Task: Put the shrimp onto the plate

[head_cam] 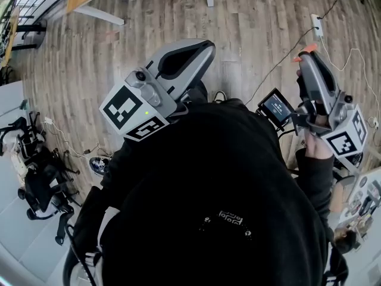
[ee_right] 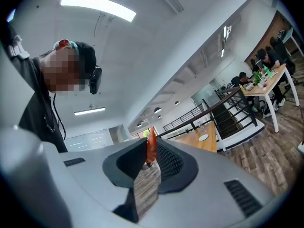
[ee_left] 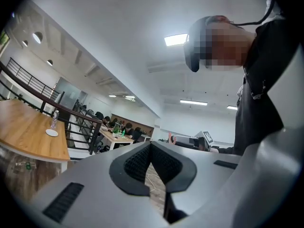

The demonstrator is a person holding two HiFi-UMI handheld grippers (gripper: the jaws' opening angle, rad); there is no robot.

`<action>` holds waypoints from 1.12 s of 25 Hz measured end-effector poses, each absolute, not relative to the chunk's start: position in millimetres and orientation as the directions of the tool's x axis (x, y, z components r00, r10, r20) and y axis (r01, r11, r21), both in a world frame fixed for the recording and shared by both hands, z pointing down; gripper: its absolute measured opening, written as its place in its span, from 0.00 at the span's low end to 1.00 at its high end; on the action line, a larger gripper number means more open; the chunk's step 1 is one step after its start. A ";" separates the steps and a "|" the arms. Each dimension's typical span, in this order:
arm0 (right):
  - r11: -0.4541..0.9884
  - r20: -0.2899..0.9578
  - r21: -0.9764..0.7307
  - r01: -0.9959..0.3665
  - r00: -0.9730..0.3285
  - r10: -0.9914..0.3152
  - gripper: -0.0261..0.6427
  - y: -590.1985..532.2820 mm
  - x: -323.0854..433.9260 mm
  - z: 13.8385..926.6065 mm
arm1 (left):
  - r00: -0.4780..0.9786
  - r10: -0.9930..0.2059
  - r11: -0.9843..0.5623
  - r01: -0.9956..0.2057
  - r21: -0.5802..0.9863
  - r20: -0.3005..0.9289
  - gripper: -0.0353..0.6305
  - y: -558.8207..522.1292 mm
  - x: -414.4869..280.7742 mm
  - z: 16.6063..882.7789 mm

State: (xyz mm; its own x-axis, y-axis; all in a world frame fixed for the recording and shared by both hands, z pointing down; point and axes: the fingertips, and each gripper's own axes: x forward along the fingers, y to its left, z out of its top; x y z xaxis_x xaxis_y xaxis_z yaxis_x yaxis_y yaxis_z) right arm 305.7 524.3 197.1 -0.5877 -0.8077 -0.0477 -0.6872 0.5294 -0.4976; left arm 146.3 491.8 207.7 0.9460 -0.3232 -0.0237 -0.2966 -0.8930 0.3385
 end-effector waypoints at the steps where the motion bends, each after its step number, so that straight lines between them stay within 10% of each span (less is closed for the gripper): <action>1: 0.522 -0.044 -0.499 -0.692 -0.581 -0.812 0.14 515.6 308.2 196.5 | 0.949 -0.315 -0.896 -0.288 0.337 -0.025 0.06 481.6 148.9 207.3; 28: 0.544 0.002 -0.513 -0.664 -0.635 -0.773 0.14 276.9 168.2 188.7 | 0.953 -0.300 -0.896 -0.272 0.350 -0.027 0.06 264.2 25.5 228.2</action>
